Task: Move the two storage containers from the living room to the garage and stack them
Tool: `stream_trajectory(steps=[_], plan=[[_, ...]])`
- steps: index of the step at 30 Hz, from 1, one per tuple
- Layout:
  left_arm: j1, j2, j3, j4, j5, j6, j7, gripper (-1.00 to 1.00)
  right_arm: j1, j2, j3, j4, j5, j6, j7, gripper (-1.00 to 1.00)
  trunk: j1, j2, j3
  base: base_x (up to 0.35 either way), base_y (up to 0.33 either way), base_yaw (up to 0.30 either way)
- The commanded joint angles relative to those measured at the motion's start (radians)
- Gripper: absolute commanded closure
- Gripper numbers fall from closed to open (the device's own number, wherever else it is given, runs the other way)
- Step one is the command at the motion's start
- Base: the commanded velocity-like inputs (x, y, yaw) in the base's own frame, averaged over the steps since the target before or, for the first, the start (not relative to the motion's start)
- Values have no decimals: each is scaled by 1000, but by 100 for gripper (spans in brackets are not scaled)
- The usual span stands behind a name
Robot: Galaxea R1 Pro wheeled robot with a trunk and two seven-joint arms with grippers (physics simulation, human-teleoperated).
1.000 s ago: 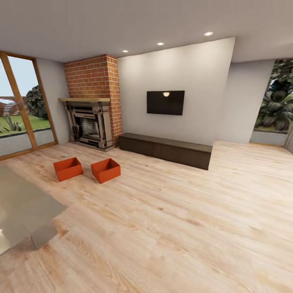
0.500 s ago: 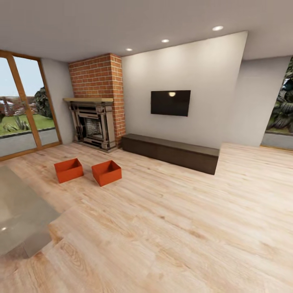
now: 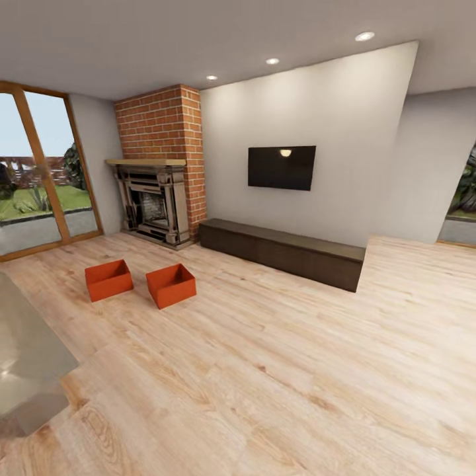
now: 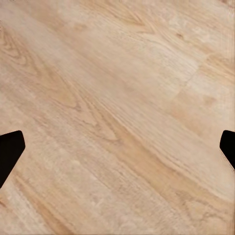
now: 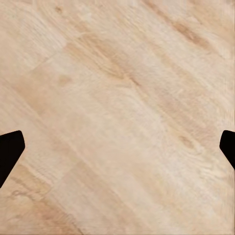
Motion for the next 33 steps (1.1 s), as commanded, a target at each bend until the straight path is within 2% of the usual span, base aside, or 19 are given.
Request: stream_trajectory(steps=[1,33], plan=[[-1,0,3,1,2,-3,0,-100,0,-1,8,0,3,-1,-7,-100,1,0,-1,314,-191,235],[-1,-2,3,1,2,-3,0,-100,0,-1,8,0,2,-1,-7,-100,1,0,-1,314,-191,252]])
